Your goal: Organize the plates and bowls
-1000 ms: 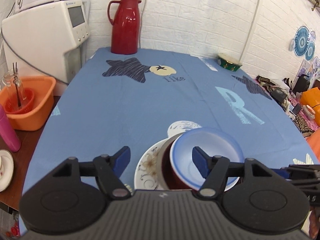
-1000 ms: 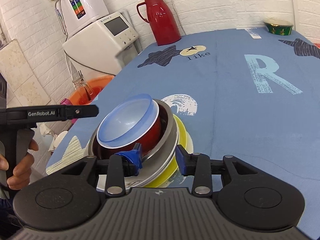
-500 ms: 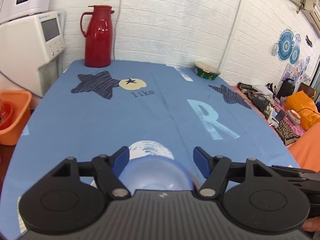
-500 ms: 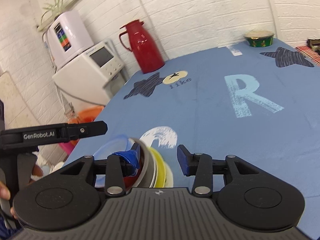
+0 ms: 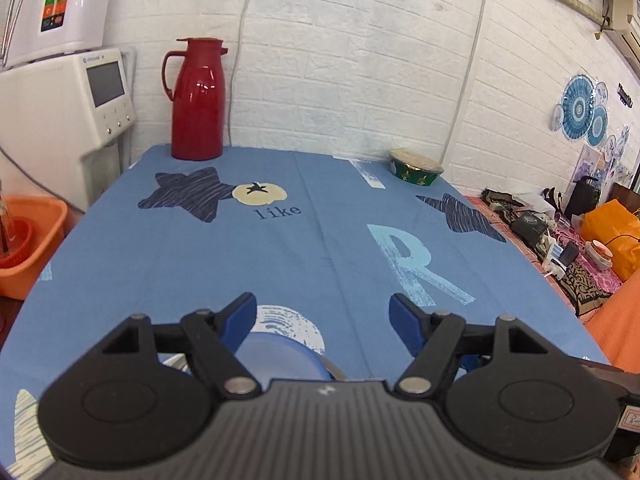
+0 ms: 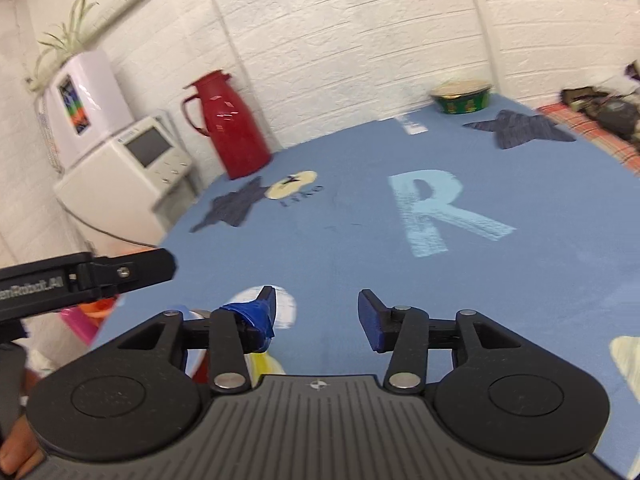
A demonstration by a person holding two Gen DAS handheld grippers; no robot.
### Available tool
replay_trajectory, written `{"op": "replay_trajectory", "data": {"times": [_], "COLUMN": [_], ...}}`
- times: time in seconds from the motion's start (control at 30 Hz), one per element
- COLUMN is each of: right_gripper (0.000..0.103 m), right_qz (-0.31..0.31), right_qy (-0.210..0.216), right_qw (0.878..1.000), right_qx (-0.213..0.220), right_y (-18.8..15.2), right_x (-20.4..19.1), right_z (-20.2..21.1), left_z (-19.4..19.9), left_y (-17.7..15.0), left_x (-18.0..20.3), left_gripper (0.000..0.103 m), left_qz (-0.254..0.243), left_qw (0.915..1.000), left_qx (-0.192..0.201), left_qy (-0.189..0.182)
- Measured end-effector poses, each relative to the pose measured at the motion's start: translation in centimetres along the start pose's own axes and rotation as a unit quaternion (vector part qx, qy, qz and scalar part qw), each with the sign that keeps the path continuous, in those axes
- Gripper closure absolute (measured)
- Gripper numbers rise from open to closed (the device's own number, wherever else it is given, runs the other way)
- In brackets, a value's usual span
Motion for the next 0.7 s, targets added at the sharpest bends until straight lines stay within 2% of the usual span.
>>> {"op": "replay_trajectory", "data": {"times": [0.13,0.23,0.33,0.47,0.7], "right_gripper": [0.072,0.071,0.071,0.07,0.069], "right_qz": [0.0,-0.031,-0.054,-0.041,-0.01], "right_qy": [-0.067,-0.09,-0.098,-0.107,-0.086], "right_qw": [0.998,0.995,0.994,0.993,0.996], "right_qx": [0.004,-0.01,-0.011,-0.016,-0.034], "right_y": [-1.1,-2.4,-3.9,-5.8,-8.1], "right_x": [1.1,2.8,4.0,4.0,2.4], "right_z": [1.1,2.1,3.4,4.7,5.8], "left_z": [1.3,2.4,3.3,4.1,5.6], "left_y": [-2.0,-4.5,-7.5,-11.4,-15.4], "left_x": [2.1,4.0,5.4,6.1,5.2], "left_gripper": [0.031,0.031,0.031,0.031,0.031], "left_qz": [-0.014,-0.034,-0.05,-0.062,-0.051], "left_qw": [0.9997,0.9982,0.9966,0.9947,0.9949], "left_qx": [-0.009,-0.022,-0.038,-0.064,-0.077], "left_qy": [-0.019,-0.043,-0.053,-0.052,-0.042]}}
Point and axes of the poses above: each gripper's, at about its wrist camera, not at the fingertips, and z roughly against the way its jaws point, x to its right, y to its top, the point moved 6 cm from there along -z, roughly the way its jaws point, and after that the axes turned 6 degrees about -y, right-handed, at the moved point
